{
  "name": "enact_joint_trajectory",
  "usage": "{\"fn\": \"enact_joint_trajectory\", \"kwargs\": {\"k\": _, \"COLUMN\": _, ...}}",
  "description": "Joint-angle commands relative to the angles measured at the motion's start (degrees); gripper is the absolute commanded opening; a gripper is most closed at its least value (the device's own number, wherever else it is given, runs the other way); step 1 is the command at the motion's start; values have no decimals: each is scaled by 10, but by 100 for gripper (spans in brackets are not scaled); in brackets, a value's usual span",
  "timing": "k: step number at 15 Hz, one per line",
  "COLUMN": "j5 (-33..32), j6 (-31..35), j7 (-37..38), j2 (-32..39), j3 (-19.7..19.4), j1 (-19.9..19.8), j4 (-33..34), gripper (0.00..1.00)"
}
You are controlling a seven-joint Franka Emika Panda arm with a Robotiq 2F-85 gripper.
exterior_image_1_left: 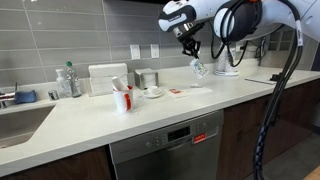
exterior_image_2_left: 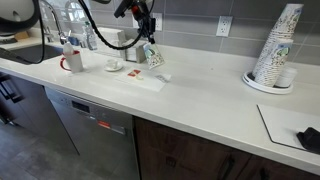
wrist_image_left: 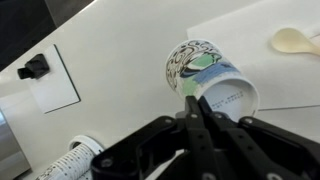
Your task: Turn the cup over
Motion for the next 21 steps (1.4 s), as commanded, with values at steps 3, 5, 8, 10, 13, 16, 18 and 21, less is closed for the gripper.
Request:
{"fn": "enact_joint_trajectory", "kwargs": {"k": 3, "j5": 103, "j6": 60, "j7": 1, "j2": -6, "j3": 60, "j1": -54, "j4": 1, "gripper": 1}}
{"fn": "enact_joint_trajectory", "kwargs": {"k": 5, "j5": 136, "j6": 94, "j7": -3, "j2": -6, "j3": 78, "j1": -74, "j4": -2, "gripper": 1}}
{"fn": "enact_joint_trajectory", "kwargs": {"k": 8, "j5": 181, "j6": 159, "j7": -15, "j2": -2, "j3": 106, "j1": -104, "j4": -8, "gripper": 1}}
{"fn": "enact_joint_trajectory", "kwargs": {"k": 10, "j5": 218, "j6": 183, "j7": -32, "j2": 0, "j3": 131, "j1": -126, "j4": -15, "gripper": 1}}
{"fn": "enact_joint_trajectory", "kwargs": {"k": 13, "j5": 246, "j6": 175, "j7": -45, "j2": 2, "j3": 147, "j1": -146, "j4": -29, "gripper": 1}}
{"fn": "enact_joint_trajectory", "kwargs": {"k": 16, "j5": 248, "j6": 175, "j7": -55, "j2": 3, "j3": 148, "j1": -155, "j4": -47, "gripper": 1}}
{"fn": "enact_joint_trajectory", "kwargs": {"k": 18, "j5": 243, "j6": 180, "j7": -60, "j2": 3, "j3": 145, "j1": -156, "j4": -60, "gripper": 1}}
{"fn": "enact_joint_trajectory", "kwargs": {"k": 21, "j5": 237, "j6": 201, "j7": -87, "j2": 2, "j3": 145, "j1": -154, "j4": -81, "gripper": 1}}
